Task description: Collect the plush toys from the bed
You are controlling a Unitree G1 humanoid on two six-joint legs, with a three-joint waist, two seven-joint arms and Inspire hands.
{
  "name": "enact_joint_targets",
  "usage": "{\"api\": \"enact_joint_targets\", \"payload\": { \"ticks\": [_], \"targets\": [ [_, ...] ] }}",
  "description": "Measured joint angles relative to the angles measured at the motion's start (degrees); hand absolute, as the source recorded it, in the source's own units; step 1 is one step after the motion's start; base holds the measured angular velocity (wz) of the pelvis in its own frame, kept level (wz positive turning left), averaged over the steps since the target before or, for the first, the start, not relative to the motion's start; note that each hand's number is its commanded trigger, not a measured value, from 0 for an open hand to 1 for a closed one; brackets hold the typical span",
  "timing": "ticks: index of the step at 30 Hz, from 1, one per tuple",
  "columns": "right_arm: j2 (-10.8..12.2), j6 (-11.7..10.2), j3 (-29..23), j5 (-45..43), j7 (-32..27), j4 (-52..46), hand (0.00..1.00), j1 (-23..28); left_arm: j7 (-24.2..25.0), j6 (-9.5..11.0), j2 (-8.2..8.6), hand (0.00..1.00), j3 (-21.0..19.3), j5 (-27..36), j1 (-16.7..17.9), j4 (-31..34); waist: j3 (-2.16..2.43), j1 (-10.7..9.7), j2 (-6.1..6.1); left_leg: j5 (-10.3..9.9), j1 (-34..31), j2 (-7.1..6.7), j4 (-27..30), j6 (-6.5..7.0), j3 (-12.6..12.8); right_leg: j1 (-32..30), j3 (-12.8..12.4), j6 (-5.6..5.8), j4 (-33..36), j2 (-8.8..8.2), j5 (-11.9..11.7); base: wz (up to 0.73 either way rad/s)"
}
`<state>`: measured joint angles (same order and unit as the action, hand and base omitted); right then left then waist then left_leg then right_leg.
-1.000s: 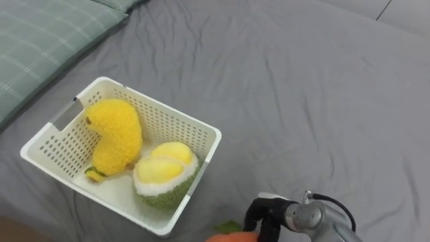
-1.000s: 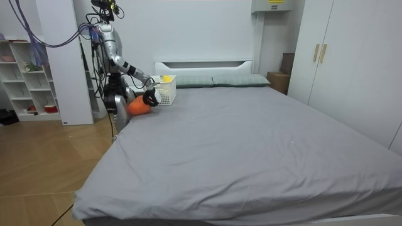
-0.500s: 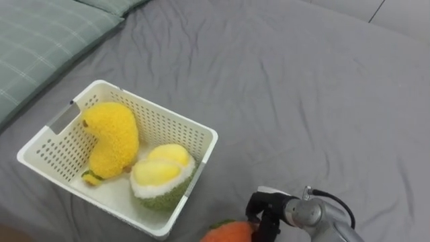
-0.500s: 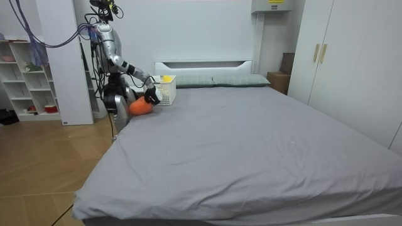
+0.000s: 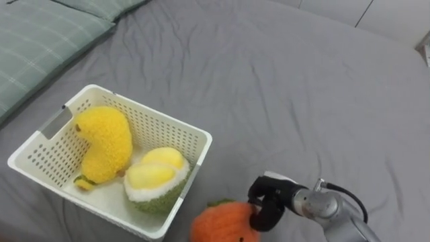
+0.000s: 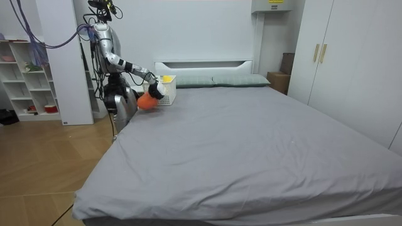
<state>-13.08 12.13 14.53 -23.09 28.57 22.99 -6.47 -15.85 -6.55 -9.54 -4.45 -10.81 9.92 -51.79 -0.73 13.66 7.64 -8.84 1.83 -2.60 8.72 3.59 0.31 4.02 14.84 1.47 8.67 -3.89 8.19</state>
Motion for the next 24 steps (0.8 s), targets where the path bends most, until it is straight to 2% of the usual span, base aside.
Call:
{"api": "enact_joint_targets", "payload": {
  "ticks": [5, 7, 10, 12, 15, 18, 22, 24],
  "targets": [
    [-1.0, -0.1, -3.1, -0.1, -0.5, -8.2, 1.00, 1.2, 0.0, 0.3, 0.04, 0.00, -1.2, 0.0, 1.0, -1.0, -0.02, -2.2, 0.10, 0.0, -0.1, 0.03, 0.0, 0.03, 0.2, -0.1, -0.4, 0.05, 0.0, 0.05, 0.0, -0.02],
    [-1.5, -0.2, -3.7, 0.2, -0.6, -11.6, 1.00, 1.2, 0.1, 0.4, 0.06, 0.00, -1.7, 0.0, 1.1, -1.1, 0.10, -2.6, 0.30, 0.0, -0.1, 0.10, 0.0, 0.03, 0.6, -0.3, -0.6, 0.04, 0.0, 0.10, 0.0, -0.08],
    [-1.8, -1.3, -6.1, 0.4, -1.4, -16.0, 1.00, 1.0, 0.2, 1.0, 0.06, 0.00, -3.3, 0.0, 1.0, -1.1, 0.15, -3.8, 0.37, 0.0, 0.4, 0.14, -0.3, 0.03, 0.9, -0.1, -1.1, 0.04, 0.0, 0.11, 0.0, -0.07],
    [-1.8, -1.7, -8.6, 1.3, -2.5, -18.2, 1.00, 1.0, 0.2, 1.8, 0.00, 0.00, -4.0, 0.0, 1.3, -1.1, 0.15, -4.1, 0.37, -0.1, 0.9, 0.20, -0.5, 0.08, 1.6, 0.0, -2.1, 0.08, 0.0, 0.22, -0.1, -0.14],
    [-2.0, -1.7, -11.7, 2.5, -4.6, -21.1, 1.00, 1.0, 0.2, 1.8, 0.02, 0.00, -5.3, 0.0, 1.2, -1.5, 0.15, -4.5, 0.37, -0.1, 0.9, 0.19, -0.5, 0.14, 1.8, -0.1, -2.3, 0.12, 0.1, 0.20, -0.1, -0.06],
    [-2.8, -2.0, -12.9, 2.9, -6.9, -23.4, 1.00, 0.8, 0.2, 1.8, 0.03, 0.00, -6.0, -0.1, 1.2, -1.8, 0.08, -5.2, 0.26, -0.1, 0.9, 0.21, -0.5, 0.15, 1.8, -0.1, -2.3, 0.12, 0.1, 0.22, -0.1, 0.00],
    [-2.9, -2.2, -13.2, 3.1, -7.9, -25.1, 1.00, 0.8, 0.1, 1.8, 0.05, 0.00, -6.0, -0.1, 1.2, -2.3, 0.12, -5.3, 0.28, -0.2, 1.1, 0.28, -0.5, 0.11, 2.0, 0.0, -2.4, 0.11, 0.1, 0.29, -0.1, 0.00],
    [-2.9, -2.2, -13.2, 3.5, -8.0, -26.3, 1.00, 0.8, 0.1, 1.8, 0.05, 0.00, -6.0, -0.1, 1.2, -2.5, -0.07, -5.1, -0.07, -0.2, 1.1, 0.30, -0.5, 0.11, 2.1, 0.2, -2.5, 0.11, 0.2, 0.29, -0.1, 0.00]
  ]
}}
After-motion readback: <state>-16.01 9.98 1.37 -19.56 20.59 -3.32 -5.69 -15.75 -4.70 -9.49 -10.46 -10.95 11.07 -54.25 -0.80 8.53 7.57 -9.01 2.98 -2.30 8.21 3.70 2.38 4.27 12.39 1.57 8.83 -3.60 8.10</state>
